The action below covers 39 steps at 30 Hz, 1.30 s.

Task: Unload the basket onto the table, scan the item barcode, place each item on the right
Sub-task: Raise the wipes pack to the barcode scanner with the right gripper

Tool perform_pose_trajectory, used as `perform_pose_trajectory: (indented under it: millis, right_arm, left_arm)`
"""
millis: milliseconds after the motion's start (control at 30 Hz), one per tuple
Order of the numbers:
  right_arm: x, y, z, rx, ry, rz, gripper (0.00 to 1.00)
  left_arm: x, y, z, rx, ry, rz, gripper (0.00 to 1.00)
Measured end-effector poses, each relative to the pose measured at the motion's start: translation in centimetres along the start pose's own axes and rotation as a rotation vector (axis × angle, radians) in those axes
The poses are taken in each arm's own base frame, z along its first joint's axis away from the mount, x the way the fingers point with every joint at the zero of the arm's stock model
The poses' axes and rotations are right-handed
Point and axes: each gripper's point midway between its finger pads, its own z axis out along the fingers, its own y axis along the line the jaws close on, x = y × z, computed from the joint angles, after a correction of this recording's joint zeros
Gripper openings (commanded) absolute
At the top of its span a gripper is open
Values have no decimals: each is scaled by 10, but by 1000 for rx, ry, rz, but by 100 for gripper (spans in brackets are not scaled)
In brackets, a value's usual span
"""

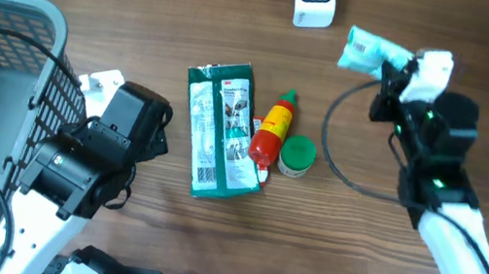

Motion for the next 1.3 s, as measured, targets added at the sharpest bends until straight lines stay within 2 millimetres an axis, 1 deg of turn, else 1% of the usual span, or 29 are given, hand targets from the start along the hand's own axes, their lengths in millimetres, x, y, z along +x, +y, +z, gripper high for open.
perform_pose_trajectory:
  millis: [133, 200, 233, 300, 367, 400, 467, 500, 533, 600, 633, 667, 733, 900, 967, 1033, 1167, 1233, 1300]
  right_arm:
    - [-6, -19, 39, 157, -112, -254, 5]
    - [-9, -21, 50, 214, -156, -359, 5]
    - [-8, -19, 59, 237, -167, -427, 5]
    - [5, -11, 77, 256, -138, -557, 5]
    - [15, -5, 98, 265, -96, -670, 5]
    - [17, -3, 111, 272, -83, -722, 5]
    - [13, -2, 130, 286, -81, -785, 5]
    - [0, -2, 145, 311, -99, -829, 5]
    - [-9, -3, 154, 327, -113, -854, 5]
    - [-19, -1, 169, 345, -122, -916, 5]
    - [-24, 3, 181, 353, -131, -957, 4]
    - [-24, 6, 188, 355, -133, -983, 5]
    - [-20, 14, 198, 340, -122, -1031, 5]
    - [3, 39, 221, 294, -93, -1176, 5]
    - [7, 43, 227, 289, -90, -1198, 5]
    - [10, 45, 238, 284, -76, -1231, 5]
    - [7, 46, 253, 312, -78, -1269, 5]
    - [11, 49, 259, 314, -67, -1292, 5]
    - [20, 53, 261, 301, -50, -1309, 5]
  left_arm:
    - [0, 0, 0, 0, -1, 0, 100]
    - [0, 0, 0, 1, -2, -1, 100]
    - [0, 0, 0, -1, 0, 0, 100]
    - [0, 0, 0, 0, 0, 0, 100]
    - [0, 0, 0, 0, -1, 0, 100]
    - [0, 0, 0, 0, 0, 0, 100]
    - [0, 0, 0, 0, 0, 0, 100]
    - [0, 0, 0, 0, -1, -1, 100]
    - [0, 0, 0, 0, -1, 0, 100]
    - [0, 0, 0, 0, 0, 0, 100]
    - [0, 0, 0, -1, 0, 0, 100]
    - [0, 0, 0, -1, 0, 0, 100]
    - [0, 0, 0, 0, 0, 0, 100]
    - [0, 0, 0, 0, 0, 0, 100]
    - [0, 0, 0, 0, 0, 0, 100]
    - [0, 0, 0, 0, 0, 0, 100]
    - [0, 0, 0, 0, -1, -1, 100]
    - [0, 0, 0, 0, -1, 0, 100]
    - [0, 0, 0, 0, -1, 0, 100]
